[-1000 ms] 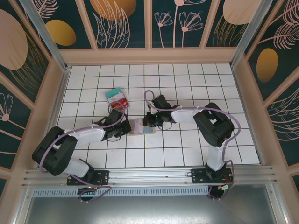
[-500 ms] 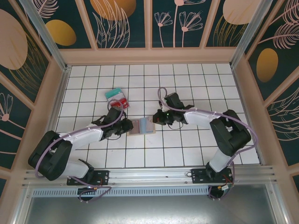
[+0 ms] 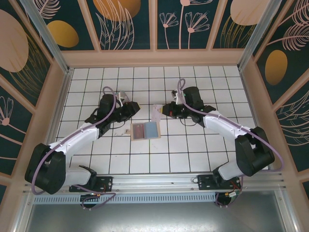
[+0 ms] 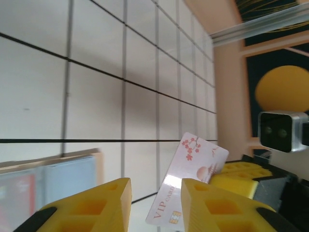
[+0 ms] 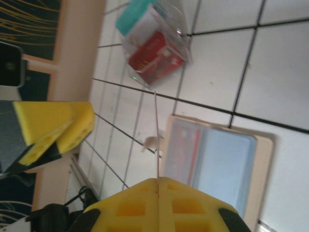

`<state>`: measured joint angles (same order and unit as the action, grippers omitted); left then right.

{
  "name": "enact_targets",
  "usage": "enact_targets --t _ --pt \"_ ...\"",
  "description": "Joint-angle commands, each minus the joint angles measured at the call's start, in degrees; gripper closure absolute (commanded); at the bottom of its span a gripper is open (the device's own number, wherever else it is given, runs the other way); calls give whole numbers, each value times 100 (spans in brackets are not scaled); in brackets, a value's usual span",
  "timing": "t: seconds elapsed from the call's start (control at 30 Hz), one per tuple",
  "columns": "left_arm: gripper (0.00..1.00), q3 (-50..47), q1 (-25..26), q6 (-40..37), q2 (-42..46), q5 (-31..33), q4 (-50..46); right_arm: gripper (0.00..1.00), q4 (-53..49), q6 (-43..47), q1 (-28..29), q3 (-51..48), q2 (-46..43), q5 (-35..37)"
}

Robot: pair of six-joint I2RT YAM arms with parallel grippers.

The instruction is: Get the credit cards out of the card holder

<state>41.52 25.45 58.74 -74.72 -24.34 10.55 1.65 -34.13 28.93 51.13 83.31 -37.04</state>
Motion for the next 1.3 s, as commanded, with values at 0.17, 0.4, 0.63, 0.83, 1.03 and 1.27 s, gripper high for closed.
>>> enact_targets --t 0.17,0.4,0.63,0.83,1.03,1.27 --pt "70 -142 -23 506 28 -813 1112 100 1825 -836 -98 -174 -115 -1057" --pt "70 -273 -23 499 30 -932 1274 100 2488 -1214 -98 -235 52 -1427" --pt "72 -275 -23 565 -13 -1096 1488 100 2803 -1422 -56 -253 243 -1587" --pt "72 -259 -23 626 4 -1164 1648 100 2814 -1454 -27 -246 386 -1570" --pt "72 -282 -23 627 88 -893 1458 100 2731 -1414 -58 -262 358 -1373" --pt "71 -267 -32 641 159 -679 1314 100 2487 -1350 -137 -387 270 -1113"
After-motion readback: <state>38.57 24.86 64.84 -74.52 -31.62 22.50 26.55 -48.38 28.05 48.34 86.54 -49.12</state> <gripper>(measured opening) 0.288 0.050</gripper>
